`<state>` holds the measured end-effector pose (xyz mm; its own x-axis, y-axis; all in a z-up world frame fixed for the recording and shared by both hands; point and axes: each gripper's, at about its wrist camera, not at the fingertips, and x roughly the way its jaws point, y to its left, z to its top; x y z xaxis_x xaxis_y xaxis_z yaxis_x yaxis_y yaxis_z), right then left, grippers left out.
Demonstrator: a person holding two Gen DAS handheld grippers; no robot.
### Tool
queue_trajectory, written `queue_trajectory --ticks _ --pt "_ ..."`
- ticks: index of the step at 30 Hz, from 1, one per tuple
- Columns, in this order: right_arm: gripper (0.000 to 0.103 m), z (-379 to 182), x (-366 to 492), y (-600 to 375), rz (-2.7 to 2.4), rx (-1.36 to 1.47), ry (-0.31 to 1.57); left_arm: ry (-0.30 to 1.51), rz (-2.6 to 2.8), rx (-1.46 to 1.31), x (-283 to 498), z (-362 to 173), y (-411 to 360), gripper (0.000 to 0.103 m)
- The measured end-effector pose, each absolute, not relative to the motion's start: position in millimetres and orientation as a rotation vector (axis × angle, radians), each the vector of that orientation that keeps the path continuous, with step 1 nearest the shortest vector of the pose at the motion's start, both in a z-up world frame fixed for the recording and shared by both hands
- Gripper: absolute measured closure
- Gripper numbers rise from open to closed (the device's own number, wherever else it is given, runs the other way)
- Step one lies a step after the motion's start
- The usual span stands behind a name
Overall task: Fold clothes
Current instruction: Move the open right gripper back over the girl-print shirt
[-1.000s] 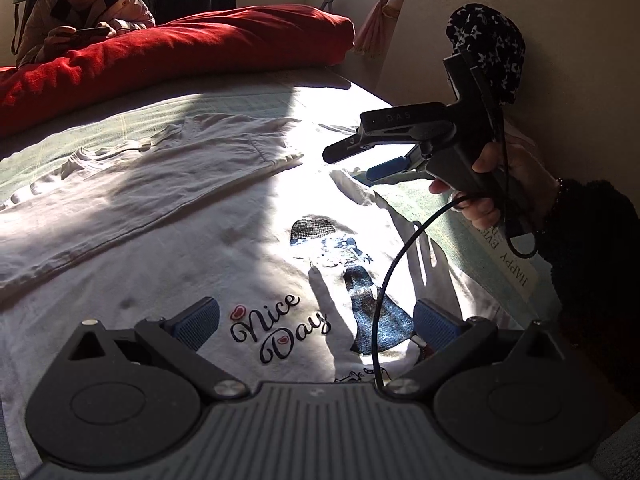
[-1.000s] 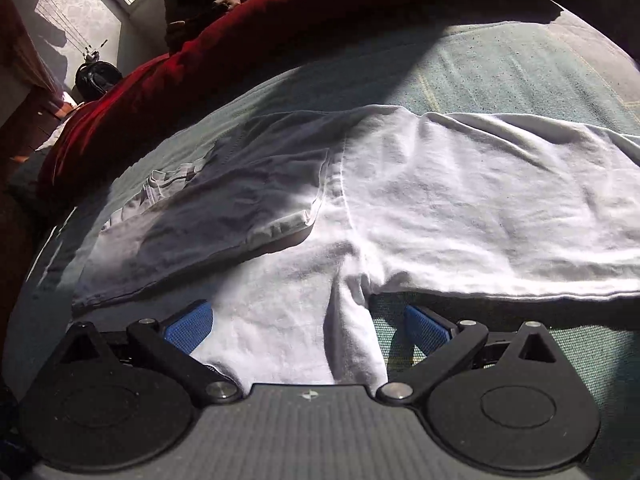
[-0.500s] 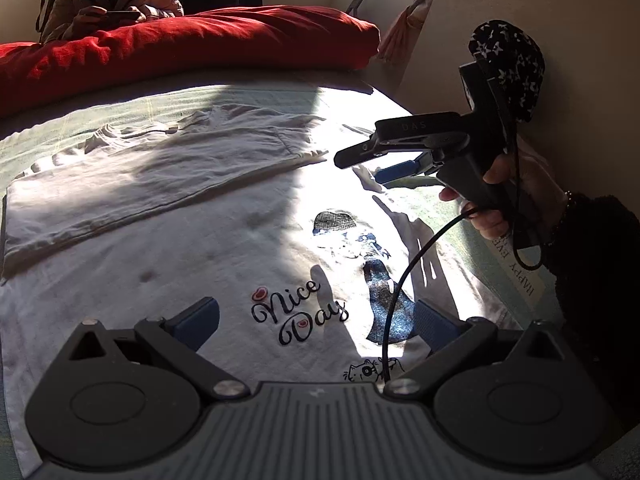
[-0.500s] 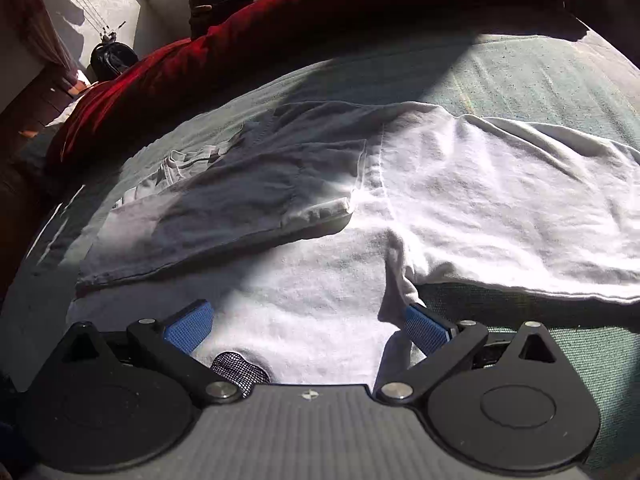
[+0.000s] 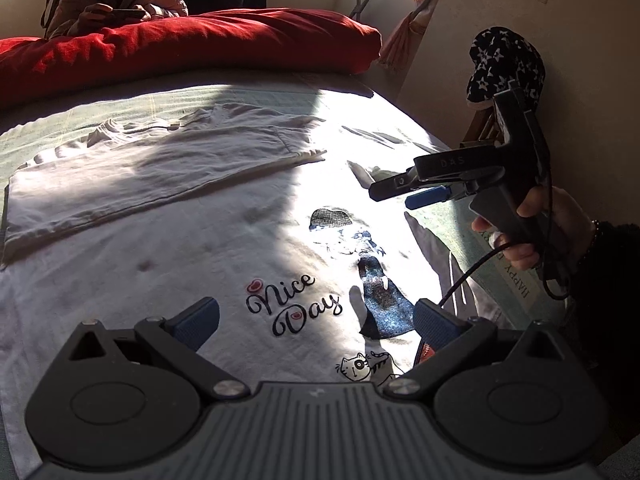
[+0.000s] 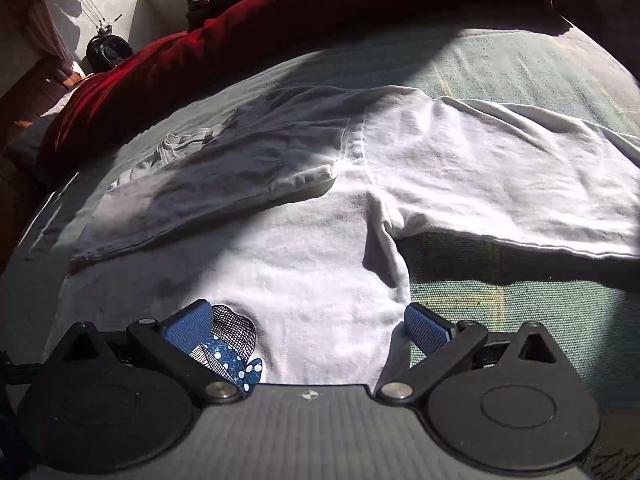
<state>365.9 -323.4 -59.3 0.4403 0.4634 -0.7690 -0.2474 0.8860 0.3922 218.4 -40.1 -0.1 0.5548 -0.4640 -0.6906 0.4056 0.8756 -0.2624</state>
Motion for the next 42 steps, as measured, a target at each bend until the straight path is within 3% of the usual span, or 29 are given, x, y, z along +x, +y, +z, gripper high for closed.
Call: queue_trajectory --ticks 7,18,27,42 --pt "0.000 -49 293 -323 0.498 0.301 0.959 0.807 -0.497 -0.031 188 10 -45 0.001" --pt "0.000 -85 199 -281 0.387 -0.018 0.841 0.864 -0.445 -0.043 159 -17 -37 0.001" --pt "0.000 -93 180 -278 0.326 -0.066 0.794 0.926 -0.382 -0.005 136 -56 -40 0.001" --pt "0.000 -68 172 -256 0.413 -0.033 0.732 0.906 -0.297 -0.052 121 -51 -12 0.001"
